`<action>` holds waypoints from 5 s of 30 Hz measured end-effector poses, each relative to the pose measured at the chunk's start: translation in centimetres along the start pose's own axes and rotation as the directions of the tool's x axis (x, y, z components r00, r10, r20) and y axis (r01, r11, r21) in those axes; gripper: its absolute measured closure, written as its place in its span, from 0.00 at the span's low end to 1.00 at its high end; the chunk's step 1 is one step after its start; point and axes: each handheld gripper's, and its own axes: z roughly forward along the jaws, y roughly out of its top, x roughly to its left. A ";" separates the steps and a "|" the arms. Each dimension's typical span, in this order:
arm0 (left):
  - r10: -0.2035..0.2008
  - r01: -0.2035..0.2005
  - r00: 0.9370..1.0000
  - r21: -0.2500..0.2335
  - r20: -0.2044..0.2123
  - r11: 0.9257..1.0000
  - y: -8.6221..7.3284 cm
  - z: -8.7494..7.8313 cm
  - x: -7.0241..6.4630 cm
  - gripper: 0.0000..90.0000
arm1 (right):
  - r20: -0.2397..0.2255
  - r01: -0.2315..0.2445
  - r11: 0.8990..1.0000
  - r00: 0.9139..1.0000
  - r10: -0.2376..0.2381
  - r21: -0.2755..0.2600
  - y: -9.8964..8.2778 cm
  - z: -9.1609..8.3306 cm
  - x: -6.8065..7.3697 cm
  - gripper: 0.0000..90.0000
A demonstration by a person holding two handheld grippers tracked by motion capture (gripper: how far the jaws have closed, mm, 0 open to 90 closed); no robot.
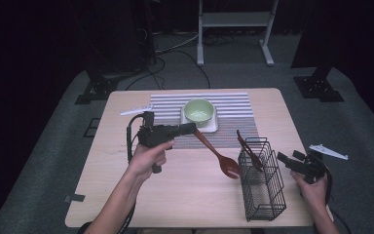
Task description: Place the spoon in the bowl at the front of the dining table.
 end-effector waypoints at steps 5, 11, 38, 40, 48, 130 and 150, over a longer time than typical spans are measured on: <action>-0.011 0.011 1.000 -0.007 -0.016 1.000 -0.1 -0.4 0.6 0.94 | 0.002 -0.008 1.000 1.000 0.008 -0.006 0.0 -0.1 0.0 0.16; -0.022 0.021 0.999 -0.009 -0.025 1.000 -0.2 -0.7 1.5 0.94 | 0.000 -0.011 1.000 1.000 0.011 -0.004 0.0 -0.1 0.0 0.16; -0.071 0.069 0.989 -0.016 -0.131 0.997 -0.6 -1.7 5.5 0.94 | -0.009 -0.011 1.000 1.000 0.011 0.004 0.0 0.1 0.0 0.16; -0.072 0.070 0.988 -0.018 -0.135 0.997 -0.5 -1.7 5.7 0.94 | -0.009 -0.010 1.000 1.000 0.010 0.003 0.0 0.0 0.0 0.16; -0.074 0.072 0.985 -0.018 -0.153 0.997 -0.2 -1.6 6.2 0.94 | -0.008 -0.011 1.000 1.000 0.011 0.000 0.0 0.0 0.0 0.16; -0.155 0.112 0.916 -0.136 -0.370 0.984 4.3 -3.7 12.9 0.94 | 0.001 -0.041 0.999 0.999 0.041 -0.004 0.0 0.0 -0.2 0.16; -0.183 0.119 0.895 -0.177 -0.407 0.977 5.2 -4.7 13.9 0.94 | 0.001 -0.041 0.999 0.999 0.041 -0.006 0.0 0.0 -0.3 0.16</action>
